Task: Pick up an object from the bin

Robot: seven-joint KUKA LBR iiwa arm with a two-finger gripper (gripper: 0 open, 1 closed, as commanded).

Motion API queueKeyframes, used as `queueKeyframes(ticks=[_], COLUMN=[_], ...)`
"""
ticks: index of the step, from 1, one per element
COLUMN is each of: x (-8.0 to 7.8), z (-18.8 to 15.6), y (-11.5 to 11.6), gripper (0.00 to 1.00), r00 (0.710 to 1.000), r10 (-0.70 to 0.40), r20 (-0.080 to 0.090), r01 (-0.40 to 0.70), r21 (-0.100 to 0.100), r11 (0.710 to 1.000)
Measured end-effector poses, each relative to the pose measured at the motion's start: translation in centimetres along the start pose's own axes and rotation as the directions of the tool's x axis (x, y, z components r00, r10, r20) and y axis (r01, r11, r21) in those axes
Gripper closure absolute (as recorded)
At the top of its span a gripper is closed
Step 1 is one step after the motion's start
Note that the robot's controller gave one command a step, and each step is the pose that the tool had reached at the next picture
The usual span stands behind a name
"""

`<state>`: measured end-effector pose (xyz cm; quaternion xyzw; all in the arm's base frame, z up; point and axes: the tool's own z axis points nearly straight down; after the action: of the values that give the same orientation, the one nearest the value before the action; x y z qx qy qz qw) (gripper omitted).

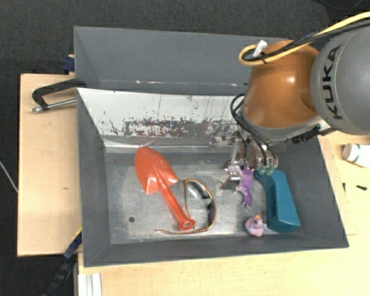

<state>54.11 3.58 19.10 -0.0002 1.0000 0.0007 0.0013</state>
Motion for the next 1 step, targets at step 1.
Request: queueKeyframes(ticks=[1], x=[-1.5], z=[4.71], y=[0.59], gripper=[0.0], r00=[0.995], r10=[0.104], r20=[0.002], r01=[-0.104], r21=[-0.001], r11=[0.995])
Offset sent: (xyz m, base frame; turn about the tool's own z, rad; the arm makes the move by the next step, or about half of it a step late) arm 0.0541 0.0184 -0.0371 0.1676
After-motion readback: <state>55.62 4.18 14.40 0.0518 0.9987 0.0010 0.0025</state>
